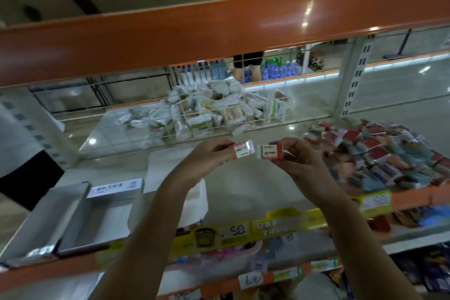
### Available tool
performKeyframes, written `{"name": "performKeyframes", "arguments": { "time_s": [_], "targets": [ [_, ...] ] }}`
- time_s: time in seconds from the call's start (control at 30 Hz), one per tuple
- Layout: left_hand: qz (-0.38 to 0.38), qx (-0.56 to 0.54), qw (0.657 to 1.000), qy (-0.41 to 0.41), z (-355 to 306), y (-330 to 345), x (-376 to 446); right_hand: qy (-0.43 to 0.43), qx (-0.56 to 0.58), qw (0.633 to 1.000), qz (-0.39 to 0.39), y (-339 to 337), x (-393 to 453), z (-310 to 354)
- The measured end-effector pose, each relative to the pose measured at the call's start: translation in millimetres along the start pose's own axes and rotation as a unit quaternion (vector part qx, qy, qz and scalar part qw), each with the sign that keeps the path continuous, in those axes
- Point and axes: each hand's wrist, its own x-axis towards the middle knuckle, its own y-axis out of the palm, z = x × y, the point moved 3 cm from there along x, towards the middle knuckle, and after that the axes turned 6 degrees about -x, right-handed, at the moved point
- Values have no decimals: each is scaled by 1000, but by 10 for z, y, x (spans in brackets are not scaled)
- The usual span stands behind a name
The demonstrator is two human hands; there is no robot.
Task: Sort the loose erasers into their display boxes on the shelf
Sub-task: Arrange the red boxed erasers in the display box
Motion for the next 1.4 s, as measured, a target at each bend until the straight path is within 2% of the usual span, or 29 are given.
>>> {"name": "performKeyframes", "arguments": {
  "time_s": [0.3, 0.53, 0.73, 1.07, 1.2, 1.3, 1.4],
  "targets": [
    [-68, -70, 995, -37, 405, -749, -467, 33, 9, 997, 66, 912, 138, -81],
    [-96, -106, 989, -45, 697, -1400, -798, 100, 5, 990, 102, 1711, 239, -194],
    [-105, -55, 991, -56, 894, -2005, -1087, 153, 41, 978, 137, 2416, 333, -267],
    [-103, 48, 991, -73, 1249, -2769, -1408, 246, 117, 954, 123, 3252, 453, -581],
    [-92, 100, 987, -90, 1417, -2985, -1509, 242, 10, 962, 126, 3490, 484, -761],
    [-70, 176, 976, -109, 1547, -3128, -1567, 197, -148, 957, 155, 3650, 468, -821],
    [-26, 228, 966, -117, 1656, -3221, -1628, 162, -223, 947, 163, 3787, 444, -839]
  ]
}}
